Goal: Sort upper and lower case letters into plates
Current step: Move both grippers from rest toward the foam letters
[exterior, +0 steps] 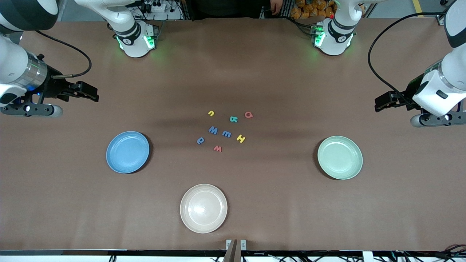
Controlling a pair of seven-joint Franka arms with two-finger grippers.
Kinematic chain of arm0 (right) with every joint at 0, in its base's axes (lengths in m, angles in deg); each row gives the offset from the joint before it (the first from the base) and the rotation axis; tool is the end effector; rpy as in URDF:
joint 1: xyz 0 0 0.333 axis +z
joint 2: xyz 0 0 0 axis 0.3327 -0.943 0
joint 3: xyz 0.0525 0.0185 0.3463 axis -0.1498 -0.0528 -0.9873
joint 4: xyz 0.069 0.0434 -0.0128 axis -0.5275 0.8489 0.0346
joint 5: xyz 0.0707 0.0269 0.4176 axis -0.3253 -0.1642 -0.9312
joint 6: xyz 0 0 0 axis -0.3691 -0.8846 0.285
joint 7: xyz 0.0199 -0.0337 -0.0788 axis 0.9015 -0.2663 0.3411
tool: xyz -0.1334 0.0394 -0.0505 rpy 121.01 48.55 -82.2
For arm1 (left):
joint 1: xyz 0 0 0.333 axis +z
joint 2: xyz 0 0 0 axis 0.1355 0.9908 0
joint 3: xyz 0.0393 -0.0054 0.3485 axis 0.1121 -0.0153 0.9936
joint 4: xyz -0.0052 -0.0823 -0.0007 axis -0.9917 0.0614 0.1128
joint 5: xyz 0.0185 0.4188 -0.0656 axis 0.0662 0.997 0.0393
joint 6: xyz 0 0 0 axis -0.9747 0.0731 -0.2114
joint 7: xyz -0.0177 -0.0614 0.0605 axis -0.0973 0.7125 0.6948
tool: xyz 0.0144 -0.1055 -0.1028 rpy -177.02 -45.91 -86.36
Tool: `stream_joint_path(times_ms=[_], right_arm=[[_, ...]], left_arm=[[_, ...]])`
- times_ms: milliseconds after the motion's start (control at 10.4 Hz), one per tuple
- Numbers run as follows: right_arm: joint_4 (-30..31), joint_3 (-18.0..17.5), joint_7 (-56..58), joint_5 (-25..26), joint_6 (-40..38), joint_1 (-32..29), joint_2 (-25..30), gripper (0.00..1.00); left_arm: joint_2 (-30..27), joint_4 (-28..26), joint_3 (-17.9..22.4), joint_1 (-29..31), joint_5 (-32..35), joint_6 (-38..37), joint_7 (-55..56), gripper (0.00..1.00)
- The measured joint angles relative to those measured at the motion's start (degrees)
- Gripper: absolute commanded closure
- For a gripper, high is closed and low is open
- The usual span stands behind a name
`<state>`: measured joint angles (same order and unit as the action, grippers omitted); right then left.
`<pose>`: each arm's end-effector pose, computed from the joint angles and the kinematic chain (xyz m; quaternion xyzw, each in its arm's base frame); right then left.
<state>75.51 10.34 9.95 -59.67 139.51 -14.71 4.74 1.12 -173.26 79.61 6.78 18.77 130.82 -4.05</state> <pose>0.5892 0.0787 0.5836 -0.9969 0.0214 0.0745 0.0153 0.6185 -0.0736 0.5784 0.9988 0.0263 -0.0424 0.0000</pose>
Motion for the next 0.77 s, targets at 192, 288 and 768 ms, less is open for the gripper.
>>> stream_joint_path(times_ms=[192,288,768], right_arm=[[0.0,0.0,0.0,0.0,0.0,0.0,-0.01,0.0],[0.0,0.0,0.0,0.0,0.0,0.0,-0.01,0.0],[0.0,-0.01,0.0,0.0,0.0,0.0,-0.04,0.0]], left_arm=[[0.03,-0.04,0.0,0.03,0.0,0.47,0.0,0.0],[0.05,-0.04,0.01,0.11,0.0,0.58,0.0,0.0],[0.06,-0.08,0.0,0.13,0.0,0.68,0.0,0.0]])
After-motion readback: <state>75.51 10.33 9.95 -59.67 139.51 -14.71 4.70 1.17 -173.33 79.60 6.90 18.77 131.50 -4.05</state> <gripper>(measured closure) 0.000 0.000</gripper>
